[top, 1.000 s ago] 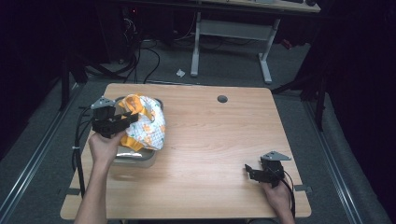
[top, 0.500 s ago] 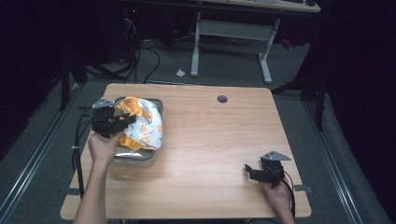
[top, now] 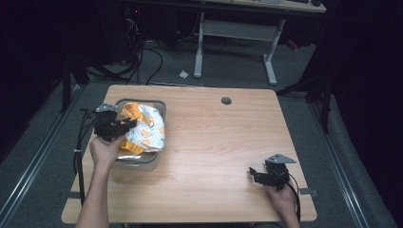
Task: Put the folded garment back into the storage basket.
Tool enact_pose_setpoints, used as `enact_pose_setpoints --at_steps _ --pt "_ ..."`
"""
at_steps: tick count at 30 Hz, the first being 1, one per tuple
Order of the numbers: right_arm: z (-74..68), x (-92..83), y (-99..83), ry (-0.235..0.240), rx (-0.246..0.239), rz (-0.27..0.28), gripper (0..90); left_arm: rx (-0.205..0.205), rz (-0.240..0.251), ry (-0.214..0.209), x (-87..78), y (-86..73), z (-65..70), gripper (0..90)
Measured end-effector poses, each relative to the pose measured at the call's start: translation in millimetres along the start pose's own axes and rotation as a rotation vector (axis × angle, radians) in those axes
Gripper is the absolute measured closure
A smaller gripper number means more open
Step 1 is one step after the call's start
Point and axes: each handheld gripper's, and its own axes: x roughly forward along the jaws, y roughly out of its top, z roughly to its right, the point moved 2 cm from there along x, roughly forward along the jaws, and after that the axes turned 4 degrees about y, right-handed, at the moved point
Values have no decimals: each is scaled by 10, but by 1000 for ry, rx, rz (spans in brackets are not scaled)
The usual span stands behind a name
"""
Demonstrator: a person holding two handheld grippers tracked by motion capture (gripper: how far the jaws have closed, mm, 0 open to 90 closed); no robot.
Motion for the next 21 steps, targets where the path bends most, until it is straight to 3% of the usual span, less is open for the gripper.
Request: enact_pose_setpoints --at_steps 14,21 --pt "0 0 0 0 0 0 232 40 -58 86 183 -87 -25 739" --pt "0 0 0 0 0 0 232 30 -81 96 251 -130 -65 738"
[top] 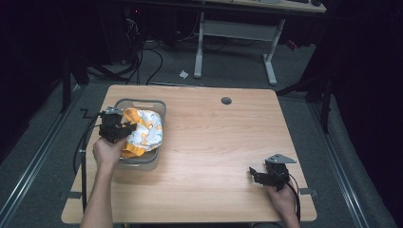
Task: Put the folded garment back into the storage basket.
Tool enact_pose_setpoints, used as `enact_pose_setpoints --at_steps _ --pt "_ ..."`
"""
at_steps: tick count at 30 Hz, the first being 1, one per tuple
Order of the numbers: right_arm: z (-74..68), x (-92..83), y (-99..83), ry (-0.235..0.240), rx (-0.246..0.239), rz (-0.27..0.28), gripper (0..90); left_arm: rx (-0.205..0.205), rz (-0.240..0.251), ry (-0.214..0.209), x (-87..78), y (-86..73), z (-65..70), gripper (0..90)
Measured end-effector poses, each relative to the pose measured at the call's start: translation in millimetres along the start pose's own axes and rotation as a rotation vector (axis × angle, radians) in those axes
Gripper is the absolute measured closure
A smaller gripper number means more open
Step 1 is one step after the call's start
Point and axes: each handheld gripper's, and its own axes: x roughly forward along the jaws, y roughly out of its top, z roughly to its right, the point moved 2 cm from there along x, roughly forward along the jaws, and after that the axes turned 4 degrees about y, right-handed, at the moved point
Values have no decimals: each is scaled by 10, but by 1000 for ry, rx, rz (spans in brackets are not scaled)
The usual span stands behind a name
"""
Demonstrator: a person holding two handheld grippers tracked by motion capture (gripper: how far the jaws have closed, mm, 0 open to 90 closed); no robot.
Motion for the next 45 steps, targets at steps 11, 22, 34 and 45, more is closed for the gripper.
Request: enact_pose_setpoints --at_steps 11,22,34,45 --pt "-1 0 0 0 1 0 232 4 -64 59 79 -40 -29 712" --pt "-1 0 0 0 1 0 232 -15 -41 123 21 -35 -23 518" --pt "-1 0 0 0 1 0 232 24 82 106 -255 34 168 425" --pt "-1 0 0 0 1 0 232 71 128 70 -350 32 455 406"
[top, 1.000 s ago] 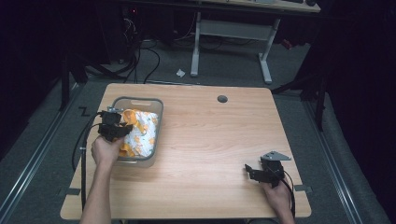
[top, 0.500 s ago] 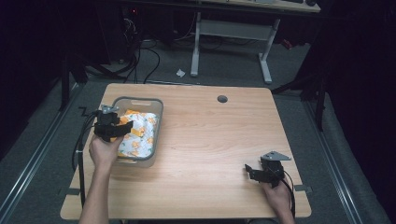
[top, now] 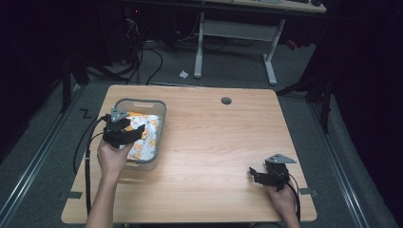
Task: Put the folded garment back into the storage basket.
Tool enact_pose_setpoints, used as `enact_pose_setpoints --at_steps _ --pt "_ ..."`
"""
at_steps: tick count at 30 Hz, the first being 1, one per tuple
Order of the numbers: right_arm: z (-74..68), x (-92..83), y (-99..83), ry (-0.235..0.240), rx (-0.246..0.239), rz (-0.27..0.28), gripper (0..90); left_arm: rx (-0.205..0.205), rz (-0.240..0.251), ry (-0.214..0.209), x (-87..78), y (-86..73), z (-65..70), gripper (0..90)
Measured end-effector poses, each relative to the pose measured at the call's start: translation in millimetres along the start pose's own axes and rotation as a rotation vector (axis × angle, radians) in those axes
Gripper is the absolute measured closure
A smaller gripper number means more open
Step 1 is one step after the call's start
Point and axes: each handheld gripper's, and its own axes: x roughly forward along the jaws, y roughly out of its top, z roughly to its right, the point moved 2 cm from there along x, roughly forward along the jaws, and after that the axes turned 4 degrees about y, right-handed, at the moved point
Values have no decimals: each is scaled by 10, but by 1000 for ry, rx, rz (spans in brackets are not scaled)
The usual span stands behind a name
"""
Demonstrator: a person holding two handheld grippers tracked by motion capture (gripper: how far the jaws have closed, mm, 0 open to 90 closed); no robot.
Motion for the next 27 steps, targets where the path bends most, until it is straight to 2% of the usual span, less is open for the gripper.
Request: enact_pose_setpoints --at_steps 8,15,21,27 --pt "0 0 0 0 0 0 232 10 18 -33 -44 1 151 399" --pt "0 0 0 0 -1 0 232 19 28 -48 -79 1 224 396" --pt "0 0 0 0 1 0 232 7 43 -69 -83 -4 298 394" --pt "1 0 0 0 -1 0 232 16 39 -89 -51 -35 402 394"
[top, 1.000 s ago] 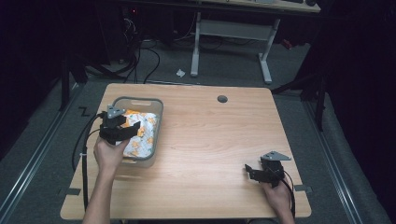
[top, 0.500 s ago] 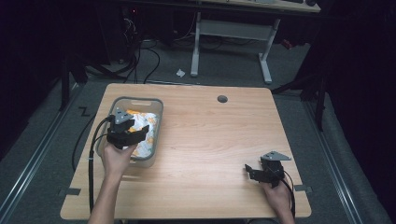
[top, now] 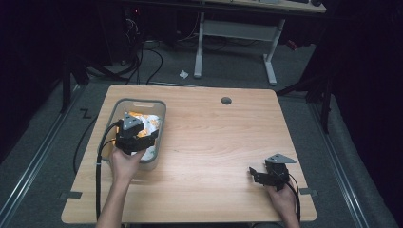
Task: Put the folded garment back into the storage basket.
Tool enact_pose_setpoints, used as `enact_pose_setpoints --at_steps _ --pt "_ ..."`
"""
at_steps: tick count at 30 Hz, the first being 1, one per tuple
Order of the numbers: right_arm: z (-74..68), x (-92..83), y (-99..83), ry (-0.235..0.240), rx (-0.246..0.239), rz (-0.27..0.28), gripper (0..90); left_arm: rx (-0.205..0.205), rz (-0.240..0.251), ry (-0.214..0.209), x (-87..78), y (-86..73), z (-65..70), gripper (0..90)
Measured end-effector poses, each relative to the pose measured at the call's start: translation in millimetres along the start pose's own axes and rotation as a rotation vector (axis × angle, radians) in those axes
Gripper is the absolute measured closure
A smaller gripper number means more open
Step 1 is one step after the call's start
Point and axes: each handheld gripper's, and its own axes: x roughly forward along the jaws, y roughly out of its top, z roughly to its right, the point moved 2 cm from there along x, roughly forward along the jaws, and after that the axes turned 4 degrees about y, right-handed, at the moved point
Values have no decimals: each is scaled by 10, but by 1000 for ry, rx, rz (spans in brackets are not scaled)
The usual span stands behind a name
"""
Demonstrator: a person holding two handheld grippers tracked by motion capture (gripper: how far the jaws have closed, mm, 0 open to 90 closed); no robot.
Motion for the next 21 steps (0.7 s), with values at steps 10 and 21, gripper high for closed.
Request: enact_pose_setpoints --at_steps 10,21 --pt "0 0 0 0 0 0 232 17 -11 -49 65 -34 205 392" --pt "1 0 0 0 -1 0 232 26 -25 -73 134 -106 378 384"
